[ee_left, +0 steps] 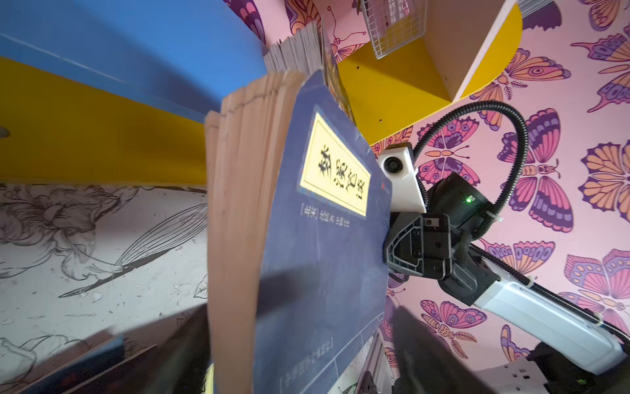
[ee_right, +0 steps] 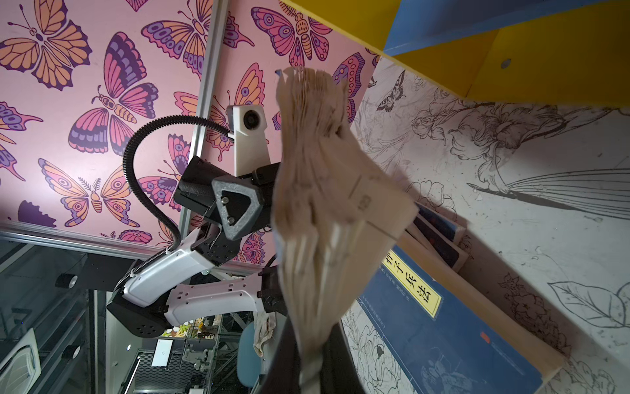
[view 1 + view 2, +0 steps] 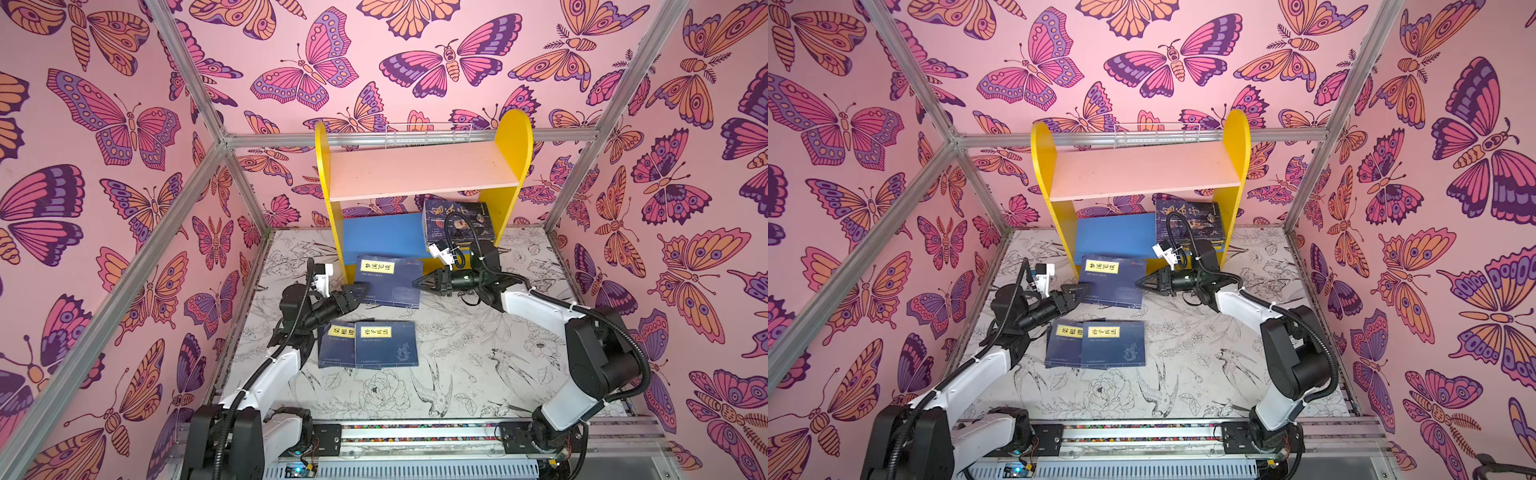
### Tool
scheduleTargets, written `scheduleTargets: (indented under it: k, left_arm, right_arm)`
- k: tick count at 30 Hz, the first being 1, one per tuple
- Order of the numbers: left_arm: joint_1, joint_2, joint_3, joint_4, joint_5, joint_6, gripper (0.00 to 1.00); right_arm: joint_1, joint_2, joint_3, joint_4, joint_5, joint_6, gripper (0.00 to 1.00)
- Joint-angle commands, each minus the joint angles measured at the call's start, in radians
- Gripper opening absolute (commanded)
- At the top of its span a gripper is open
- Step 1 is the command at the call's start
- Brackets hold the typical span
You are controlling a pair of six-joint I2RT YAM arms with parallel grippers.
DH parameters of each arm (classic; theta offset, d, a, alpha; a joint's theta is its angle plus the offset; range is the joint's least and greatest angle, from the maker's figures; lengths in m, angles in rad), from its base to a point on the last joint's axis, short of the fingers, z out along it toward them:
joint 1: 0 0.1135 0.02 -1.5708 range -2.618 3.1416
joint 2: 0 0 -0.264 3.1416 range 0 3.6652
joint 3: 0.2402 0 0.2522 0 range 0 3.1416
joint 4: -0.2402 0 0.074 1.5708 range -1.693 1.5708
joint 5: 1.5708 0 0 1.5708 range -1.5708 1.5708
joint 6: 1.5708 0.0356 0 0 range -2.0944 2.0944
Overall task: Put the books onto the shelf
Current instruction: 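Grasp the upright dark blue book with the right gripper from the left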
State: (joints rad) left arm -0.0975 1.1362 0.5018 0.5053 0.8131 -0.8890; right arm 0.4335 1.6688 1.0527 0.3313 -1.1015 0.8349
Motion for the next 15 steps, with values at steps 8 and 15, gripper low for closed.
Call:
scheduleTargets:
  k: [8, 15]
  left_arm:
    - [0.006, -0.003, 0.004, 0.075, 0.004, -0.150, 0.00]
    - [0.010, -0.093, -0.012, 0.130, -0.148, -0.176, 0.00]
  right_arm:
    - [-0.012, 0.010, 0.038, -0.088, 0.111, -0.066, 0.11]
    - [-0.029, -0.020, -0.004, -0.085, 0.143, -0.048, 0.45]
